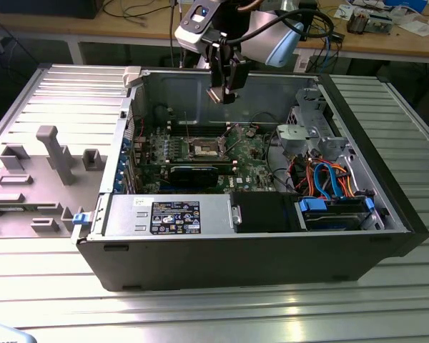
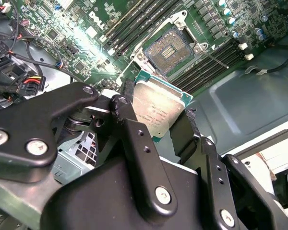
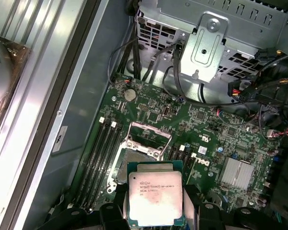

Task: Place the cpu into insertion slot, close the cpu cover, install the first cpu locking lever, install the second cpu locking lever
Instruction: 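Place the cpu into insertion slot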

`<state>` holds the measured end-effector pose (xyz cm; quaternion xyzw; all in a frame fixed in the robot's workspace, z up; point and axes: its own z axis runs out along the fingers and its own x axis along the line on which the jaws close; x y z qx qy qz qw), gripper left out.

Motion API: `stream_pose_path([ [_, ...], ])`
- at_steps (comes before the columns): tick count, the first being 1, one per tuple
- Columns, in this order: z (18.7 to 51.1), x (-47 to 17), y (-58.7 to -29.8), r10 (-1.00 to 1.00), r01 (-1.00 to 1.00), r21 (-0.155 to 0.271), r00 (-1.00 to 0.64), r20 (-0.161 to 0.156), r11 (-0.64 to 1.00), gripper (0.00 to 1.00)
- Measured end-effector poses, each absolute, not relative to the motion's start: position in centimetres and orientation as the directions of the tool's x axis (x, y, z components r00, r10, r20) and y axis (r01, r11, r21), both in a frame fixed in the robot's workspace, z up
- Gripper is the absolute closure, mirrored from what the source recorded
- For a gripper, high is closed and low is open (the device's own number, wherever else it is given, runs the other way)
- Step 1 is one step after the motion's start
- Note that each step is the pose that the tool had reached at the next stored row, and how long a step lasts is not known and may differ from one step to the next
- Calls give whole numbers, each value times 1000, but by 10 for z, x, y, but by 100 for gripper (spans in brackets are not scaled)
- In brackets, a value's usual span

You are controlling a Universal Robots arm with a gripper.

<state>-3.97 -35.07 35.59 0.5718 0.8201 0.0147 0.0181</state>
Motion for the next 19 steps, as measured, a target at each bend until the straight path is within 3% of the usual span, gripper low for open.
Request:
stream_pose_path([
  [19,356,-40,-351,951,950,45,-310,-13,310,45],
])
